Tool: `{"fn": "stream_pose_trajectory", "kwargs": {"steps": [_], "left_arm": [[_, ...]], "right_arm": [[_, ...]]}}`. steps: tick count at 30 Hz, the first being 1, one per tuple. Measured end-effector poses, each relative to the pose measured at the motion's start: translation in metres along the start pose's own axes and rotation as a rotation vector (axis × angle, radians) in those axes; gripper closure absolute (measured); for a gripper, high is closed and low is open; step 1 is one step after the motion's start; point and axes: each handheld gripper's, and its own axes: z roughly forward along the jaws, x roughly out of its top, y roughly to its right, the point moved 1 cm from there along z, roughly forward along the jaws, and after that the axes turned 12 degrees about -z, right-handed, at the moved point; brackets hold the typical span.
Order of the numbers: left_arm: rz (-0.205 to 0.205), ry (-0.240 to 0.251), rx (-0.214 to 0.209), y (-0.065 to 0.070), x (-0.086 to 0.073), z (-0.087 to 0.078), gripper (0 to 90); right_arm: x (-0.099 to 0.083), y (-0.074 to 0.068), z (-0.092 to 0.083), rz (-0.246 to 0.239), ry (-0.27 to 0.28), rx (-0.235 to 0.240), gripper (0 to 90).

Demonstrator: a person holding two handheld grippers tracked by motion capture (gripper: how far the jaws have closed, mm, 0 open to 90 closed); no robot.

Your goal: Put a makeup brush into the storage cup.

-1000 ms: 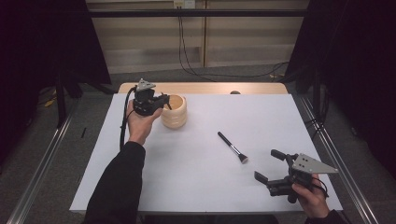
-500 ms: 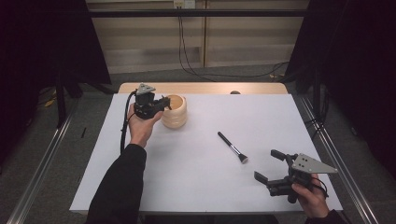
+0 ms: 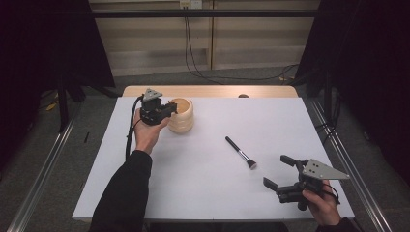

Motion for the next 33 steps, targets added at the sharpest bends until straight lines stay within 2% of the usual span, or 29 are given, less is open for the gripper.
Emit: {"fn": "stream_pose_trajectory", "kwargs": {"steps": [5,12,13,15,16,18,20,26,29,31,32,33], "left_arm": [[0.01,0.004,-0.004,-0.001,0.0,0.0,78.3],[0.004,0.025,-0.003,-0.003,-0.002,-0.001,63.6],[-0.001,0.023,-0.019,-0.003,-0.002,-0.001,61.0],[0.001,0.023,-0.012,-0.003,-0.001,-0.001,52.6],[0.006,0.024,-0.034,-0.002,-0.001,0.0,46.4],[0.024,0.025,-0.011,-0.001,-0.001,-0.001,39.8],[0.012,0.029,-0.034,-0.001,-0.001,-0.001,30.3],[-0.001,0.033,-0.034,0.0,0.0,-0.004,8.7],[0.006,0.045,-0.029,0.002,0.001,-0.007,3.3],[0.026,0.059,-0.046,0.004,0.0,-0.01,2.4],[0.026,0.068,-0.068,0.003,0.0,-0.011,2.4],[0.026,0.068,-0.065,0.004,-0.001,-0.013,2.6]], "right_arm": [[0.0,0.0,0.0,-0.005,0.0,-0.001,0.0],[0.0,0.0,0.0,-0.004,0.001,-0.003,0.0],[0.0,0.0,0.0,-0.006,0.001,-0.003,0.0],[0.0,0.0,0.0,-0.004,0.0,0.0,0.0],[0.0,0.0,0.0,-0.005,0.0,0.0,0.0],[0.0,0.0,0.0,-0.003,-0.001,-0.001,0.0],[0.0,0.0,0.0,-0.005,-0.002,-0.001,0.0],[0.0,0.0,0.0,-0.006,-0.002,-0.001,0.0],[0.0,0.0,0.0,-0.005,-0.002,-0.001,0.0],[0.0,0.0,0.0,-0.006,-0.002,-0.002,0.0],[0.0,0.0,0.0,-0.006,-0.002,-0.001,0.0],[0.0,0.0,0.0,-0.004,0.0,-0.001,0.0]]}}
